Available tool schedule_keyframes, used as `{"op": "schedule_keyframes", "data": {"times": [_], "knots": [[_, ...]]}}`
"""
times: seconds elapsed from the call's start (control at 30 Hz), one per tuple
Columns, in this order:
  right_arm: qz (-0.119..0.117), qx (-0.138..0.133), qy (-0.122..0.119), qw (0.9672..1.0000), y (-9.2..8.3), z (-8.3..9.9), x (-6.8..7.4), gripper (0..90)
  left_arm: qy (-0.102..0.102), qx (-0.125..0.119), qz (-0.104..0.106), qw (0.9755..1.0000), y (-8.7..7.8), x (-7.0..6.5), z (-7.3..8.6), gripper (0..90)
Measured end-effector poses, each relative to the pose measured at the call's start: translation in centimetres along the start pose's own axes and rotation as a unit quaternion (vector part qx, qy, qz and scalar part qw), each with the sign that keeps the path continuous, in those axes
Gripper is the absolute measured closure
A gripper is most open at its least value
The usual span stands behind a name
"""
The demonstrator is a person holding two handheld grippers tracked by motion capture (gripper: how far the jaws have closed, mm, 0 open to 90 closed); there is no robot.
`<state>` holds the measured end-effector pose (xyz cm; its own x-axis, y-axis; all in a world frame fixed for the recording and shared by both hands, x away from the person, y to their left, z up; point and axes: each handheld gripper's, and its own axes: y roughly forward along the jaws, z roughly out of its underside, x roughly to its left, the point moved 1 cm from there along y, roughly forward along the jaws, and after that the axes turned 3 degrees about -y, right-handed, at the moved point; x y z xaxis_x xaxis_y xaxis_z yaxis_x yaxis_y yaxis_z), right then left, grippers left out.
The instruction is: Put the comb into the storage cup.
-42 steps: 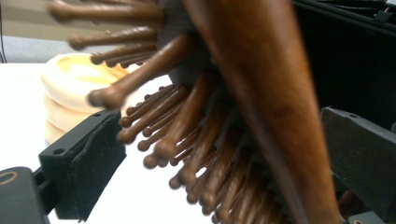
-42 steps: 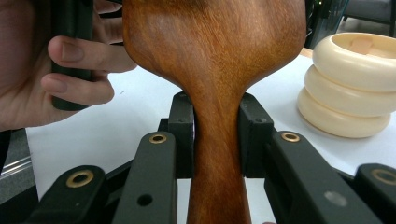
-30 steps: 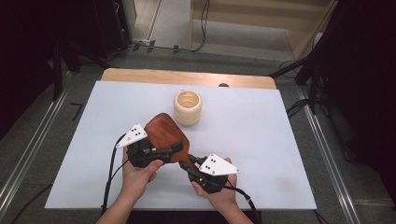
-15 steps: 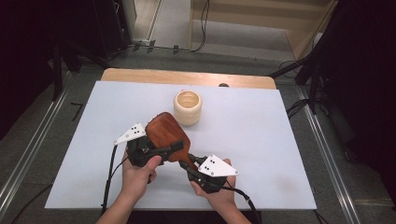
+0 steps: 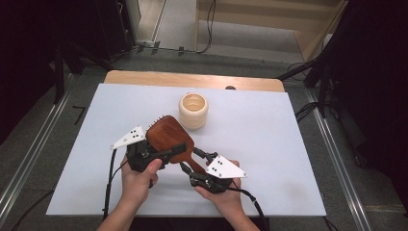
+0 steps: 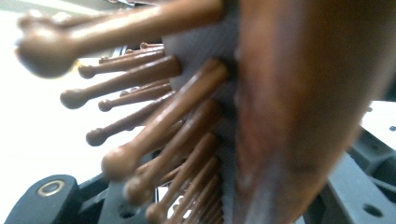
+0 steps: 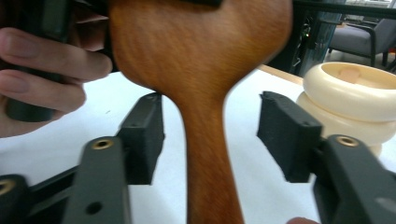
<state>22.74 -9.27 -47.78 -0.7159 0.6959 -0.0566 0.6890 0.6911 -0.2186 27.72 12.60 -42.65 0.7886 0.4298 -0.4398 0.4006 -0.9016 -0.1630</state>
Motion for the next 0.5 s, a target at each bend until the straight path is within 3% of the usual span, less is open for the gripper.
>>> {"op": "schedule_keyframes", "data": {"times": [0.17,0.2,0.3,0.4,0.5], "knots": [[0.002,0.018,0.018,0.9997,-0.3,-0.1,-0.4,23.3,0.007,0.002,-0.006,1.0,-0.1,0.1,0.0,56.2],[-0.007,0.024,0.015,0.9996,-0.5,-0.2,-0.5,16.6,0.008,0.002,-0.007,0.9999,-0.2,0.2,0.0,56.3],[-0.03,0.013,0.023,0.9992,-1.0,-0.3,-0.7,8.9,0.009,0.0,-0.009,0.9999,-0.3,0.2,-0.1,56.3],[-0.026,0.014,0.028,0.9992,-1.2,-0.3,-1.1,7.2,0.007,-0.004,-0.008,0.9999,-0.5,0.4,-0.2,56.3],[-0.023,0.015,0.02,0.9994,-1.6,-0.1,-1.5,0.0,0.006,-0.008,-0.011,0.9999,-0.7,0.5,-0.3,56.3]]}}
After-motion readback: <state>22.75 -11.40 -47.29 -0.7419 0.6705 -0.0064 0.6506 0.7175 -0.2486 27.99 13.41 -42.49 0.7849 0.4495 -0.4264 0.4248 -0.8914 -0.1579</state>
